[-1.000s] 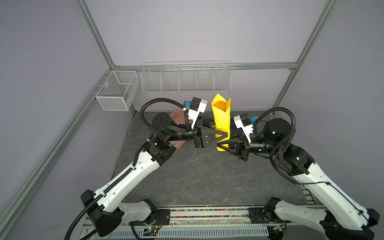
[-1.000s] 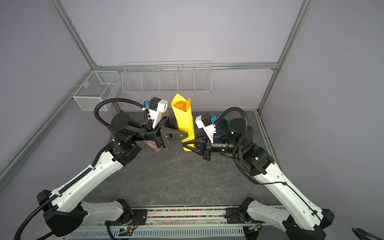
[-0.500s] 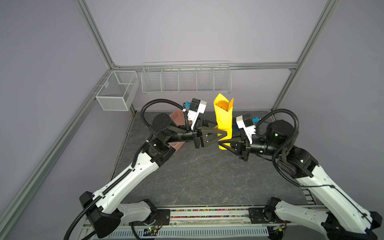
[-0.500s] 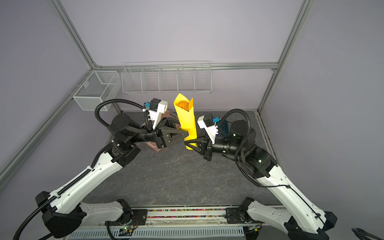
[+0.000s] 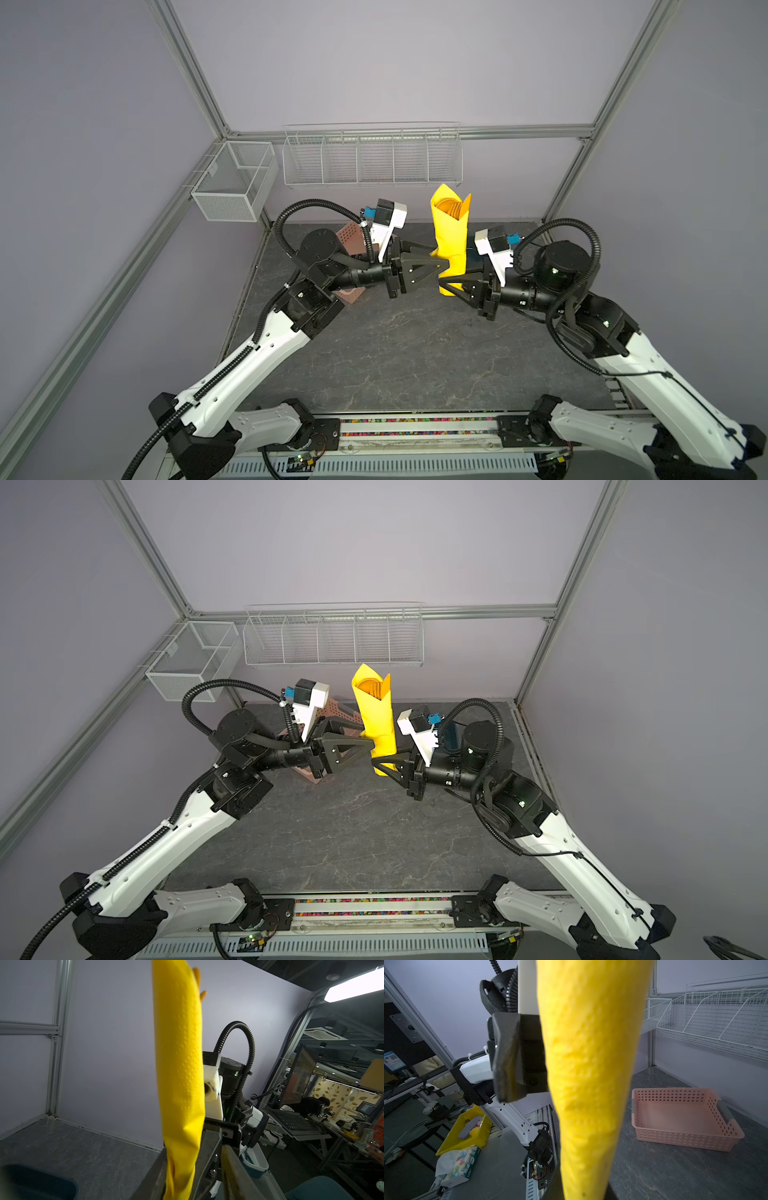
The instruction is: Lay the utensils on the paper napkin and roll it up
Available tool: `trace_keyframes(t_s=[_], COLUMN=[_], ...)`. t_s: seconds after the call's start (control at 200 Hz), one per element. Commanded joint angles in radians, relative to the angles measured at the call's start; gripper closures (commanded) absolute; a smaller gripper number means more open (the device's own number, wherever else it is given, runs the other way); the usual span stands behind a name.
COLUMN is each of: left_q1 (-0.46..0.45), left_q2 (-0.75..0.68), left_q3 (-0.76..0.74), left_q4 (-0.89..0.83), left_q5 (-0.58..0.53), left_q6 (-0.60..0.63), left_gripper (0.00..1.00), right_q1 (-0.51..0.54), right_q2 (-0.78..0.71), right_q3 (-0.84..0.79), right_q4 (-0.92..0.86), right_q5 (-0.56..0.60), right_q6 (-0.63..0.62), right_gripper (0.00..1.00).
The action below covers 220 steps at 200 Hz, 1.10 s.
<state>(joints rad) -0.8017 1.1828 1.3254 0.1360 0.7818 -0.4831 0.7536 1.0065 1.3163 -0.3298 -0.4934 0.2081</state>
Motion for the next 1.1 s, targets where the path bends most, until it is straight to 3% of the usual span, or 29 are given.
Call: trace_keyframes(t_s=[0.0, 0.875, 1.095], left_q1=[-0.002, -0.002, -0.002], left_q2=[-0.039, -0.013, -0.012], left_q3=[0.004, 0.027, 0.026], left_q4=[-0.038, -0.026, -0.028], left_q5=[-0.036, -0.062, -0.067], left_q6=[0.052, 0.046, 0.055], left_gripper=[0.63, 0.79, 0.86], right_q1=[-0.004, -0.004, -0.004], right_q2=[-0.016, 0.014, 0.013], right_q3=[0.001, 0.014, 0.011], right_q4=[0.0, -0.025, -0.03], right_q5=[0.045, 0.034, 0.036], right_q6=[-0.018, -0.023, -0.027], right_gripper=[0.9, 0.9, 0.9])
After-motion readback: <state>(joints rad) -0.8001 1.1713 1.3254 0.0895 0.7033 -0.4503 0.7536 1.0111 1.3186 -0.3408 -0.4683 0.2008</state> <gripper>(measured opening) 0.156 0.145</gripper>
